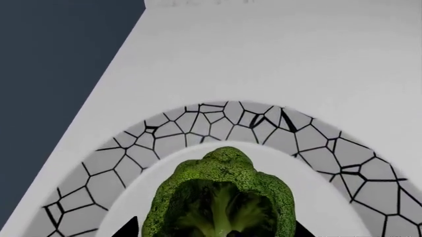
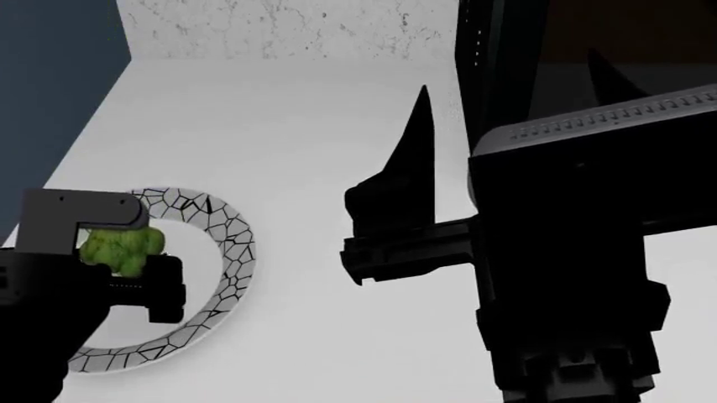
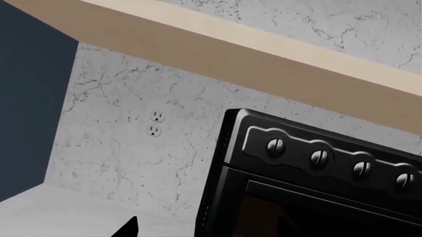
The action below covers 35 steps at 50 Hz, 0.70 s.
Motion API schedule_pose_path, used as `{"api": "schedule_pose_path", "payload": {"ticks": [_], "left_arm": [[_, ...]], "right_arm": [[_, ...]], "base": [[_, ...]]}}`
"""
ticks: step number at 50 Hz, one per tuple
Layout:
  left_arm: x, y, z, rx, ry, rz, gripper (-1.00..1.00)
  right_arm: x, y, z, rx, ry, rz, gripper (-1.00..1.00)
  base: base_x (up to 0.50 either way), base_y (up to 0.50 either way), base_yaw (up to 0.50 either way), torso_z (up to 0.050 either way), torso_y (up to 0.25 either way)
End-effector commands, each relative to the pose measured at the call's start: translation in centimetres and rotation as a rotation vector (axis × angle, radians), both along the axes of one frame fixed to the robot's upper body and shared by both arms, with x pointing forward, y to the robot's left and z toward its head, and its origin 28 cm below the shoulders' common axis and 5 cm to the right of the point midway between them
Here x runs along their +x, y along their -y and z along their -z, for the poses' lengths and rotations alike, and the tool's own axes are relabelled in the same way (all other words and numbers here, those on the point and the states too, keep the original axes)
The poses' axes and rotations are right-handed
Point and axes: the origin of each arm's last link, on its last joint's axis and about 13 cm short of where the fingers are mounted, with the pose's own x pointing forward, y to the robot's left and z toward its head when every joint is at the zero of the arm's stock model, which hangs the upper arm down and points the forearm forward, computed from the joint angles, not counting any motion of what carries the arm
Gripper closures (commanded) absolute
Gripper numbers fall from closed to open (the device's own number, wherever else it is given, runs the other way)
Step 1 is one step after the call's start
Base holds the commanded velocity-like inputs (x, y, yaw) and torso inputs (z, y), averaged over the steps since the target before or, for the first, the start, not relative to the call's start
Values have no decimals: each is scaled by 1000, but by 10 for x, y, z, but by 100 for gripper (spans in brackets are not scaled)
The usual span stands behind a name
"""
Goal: Pick the broccoli from the top rack in the oven and place it on the plate on the counter.
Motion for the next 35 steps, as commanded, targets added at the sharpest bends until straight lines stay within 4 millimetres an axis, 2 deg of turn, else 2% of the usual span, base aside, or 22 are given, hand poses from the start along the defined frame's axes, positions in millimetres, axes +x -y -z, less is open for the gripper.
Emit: {"api": "schedule_pose_path", "payload": {"ticks": [1, 15, 35], "left_arm": [[-1, 0, 7, -8, -34, -8, -100], [-1, -1, 6, -1, -36, 2, -100], [-19, -1, -28, -2, 54, 8, -100]], "right_arm": [[0, 0, 0, 1, 0, -1, -100], [2, -1, 2, 0, -7, -4, -100], [4, -2, 4, -1, -7, -9, -100]], "base": [[0, 0, 0, 0, 0], [0, 0, 0, 0, 0], [0, 0, 0, 0, 0]]}}
